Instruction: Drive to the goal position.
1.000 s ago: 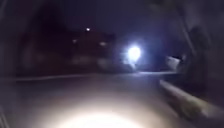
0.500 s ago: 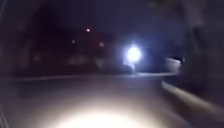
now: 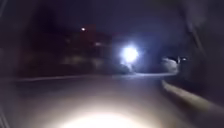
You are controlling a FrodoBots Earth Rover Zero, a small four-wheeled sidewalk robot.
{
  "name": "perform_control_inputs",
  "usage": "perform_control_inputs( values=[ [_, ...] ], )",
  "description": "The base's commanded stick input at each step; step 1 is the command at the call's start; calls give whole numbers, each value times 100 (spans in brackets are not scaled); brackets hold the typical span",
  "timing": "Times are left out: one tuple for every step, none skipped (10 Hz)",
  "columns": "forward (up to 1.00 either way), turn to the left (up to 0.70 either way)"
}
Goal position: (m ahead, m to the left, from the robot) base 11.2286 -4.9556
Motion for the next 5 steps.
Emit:
perform_control_inputs(
  values=[
    [70,-35],
    [70,-32],
    [70,-19],
    [70,0],
    [70,0]
  ],
)
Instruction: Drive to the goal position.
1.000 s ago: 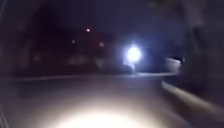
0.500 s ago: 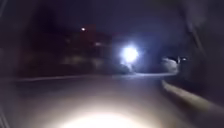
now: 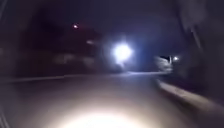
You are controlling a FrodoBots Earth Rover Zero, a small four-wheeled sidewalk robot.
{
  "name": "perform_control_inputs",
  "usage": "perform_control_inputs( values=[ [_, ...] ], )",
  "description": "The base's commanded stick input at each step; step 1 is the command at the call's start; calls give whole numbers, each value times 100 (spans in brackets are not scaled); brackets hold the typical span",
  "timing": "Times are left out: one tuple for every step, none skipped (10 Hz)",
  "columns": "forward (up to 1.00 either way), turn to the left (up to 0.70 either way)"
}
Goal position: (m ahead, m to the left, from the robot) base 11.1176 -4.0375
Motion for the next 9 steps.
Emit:
perform_control_inputs(
  values=[
    [70,0],
    [70,-8],
    [70,-30],
    [70,-35],
    [70,-35],
    [70,-35],
    [70,-35],
    [70,-35],
    [70,-35]
  ],
)
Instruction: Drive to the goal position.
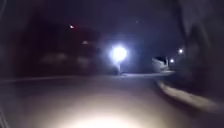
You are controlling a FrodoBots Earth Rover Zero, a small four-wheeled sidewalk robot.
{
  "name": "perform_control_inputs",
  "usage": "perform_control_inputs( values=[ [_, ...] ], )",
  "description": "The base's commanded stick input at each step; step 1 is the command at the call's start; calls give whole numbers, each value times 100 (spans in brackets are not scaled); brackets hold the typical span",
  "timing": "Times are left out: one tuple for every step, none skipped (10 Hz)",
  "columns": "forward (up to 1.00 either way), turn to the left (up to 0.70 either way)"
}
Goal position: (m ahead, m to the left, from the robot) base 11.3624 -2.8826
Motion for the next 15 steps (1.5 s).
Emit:
perform_control_inputs(
  values=[
    [70,-35],
    [70,-35],
    [70,-35],
    [70,-35],
    [70,-35],
    [70,-35],
    [70,-35],
    [70,-35],
    [70,-35],
    [70,-35],
    [70,-30],
    [70,-18],
    [70,0],
    [70,0],
    [70,0]
  ],
)
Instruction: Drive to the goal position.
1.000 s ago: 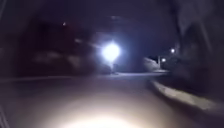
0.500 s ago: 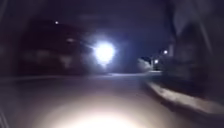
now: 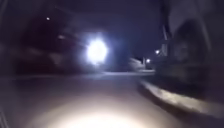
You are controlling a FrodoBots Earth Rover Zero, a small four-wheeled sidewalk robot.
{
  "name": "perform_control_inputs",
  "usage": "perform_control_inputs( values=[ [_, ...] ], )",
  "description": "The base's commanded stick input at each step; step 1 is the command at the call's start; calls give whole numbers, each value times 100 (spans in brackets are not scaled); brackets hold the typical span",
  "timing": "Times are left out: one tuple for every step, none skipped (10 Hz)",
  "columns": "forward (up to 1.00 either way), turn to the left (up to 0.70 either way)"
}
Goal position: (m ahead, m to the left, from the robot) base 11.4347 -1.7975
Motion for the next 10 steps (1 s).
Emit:
perform_control_inputs(
  values=[
    [70,0],
    [70,0],
    [70,-13],
    [70,-33],
    [70,-35],
    [70,-35],
    [70,-35],
    [70,-35],
    [70,-35],
    [70,-35]
  ],
)
